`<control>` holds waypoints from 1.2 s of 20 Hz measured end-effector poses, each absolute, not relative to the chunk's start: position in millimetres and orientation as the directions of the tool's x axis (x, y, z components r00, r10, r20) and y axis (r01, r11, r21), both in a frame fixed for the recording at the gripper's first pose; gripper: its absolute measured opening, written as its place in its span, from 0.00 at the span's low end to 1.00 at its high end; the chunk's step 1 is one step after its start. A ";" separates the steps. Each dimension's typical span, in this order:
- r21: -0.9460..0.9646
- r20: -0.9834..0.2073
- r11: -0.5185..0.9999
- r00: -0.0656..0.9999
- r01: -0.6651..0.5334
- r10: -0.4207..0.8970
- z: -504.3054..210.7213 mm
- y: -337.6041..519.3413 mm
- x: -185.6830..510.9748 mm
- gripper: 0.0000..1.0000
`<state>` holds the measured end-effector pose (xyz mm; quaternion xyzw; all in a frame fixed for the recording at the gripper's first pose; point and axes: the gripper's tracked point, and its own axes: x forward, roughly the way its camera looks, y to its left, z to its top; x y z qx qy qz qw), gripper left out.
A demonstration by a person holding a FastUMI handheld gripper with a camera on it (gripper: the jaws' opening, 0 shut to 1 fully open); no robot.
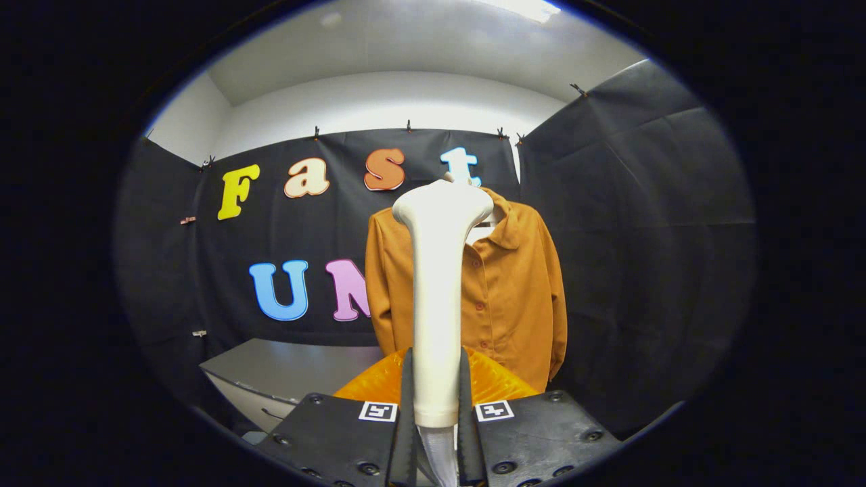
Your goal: Iron the clothes twice with a garment steamer, once on the left side and once on the right side.
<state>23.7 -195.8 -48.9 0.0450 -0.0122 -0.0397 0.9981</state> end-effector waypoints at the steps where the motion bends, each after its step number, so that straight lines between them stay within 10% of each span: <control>1: 0.089 0.043 0.993 0.996 0.079 -0.083 -37.6 -197.6 22.4 0.27; 11: 0.095 0.168 0.989 0.978 0.110 -0.125 11.9 -236.2 34.0 0.27; 24: 0.133 0.038 0.974 0.981 0.182 -0.189 -59.9 -317.8 132.8 0.27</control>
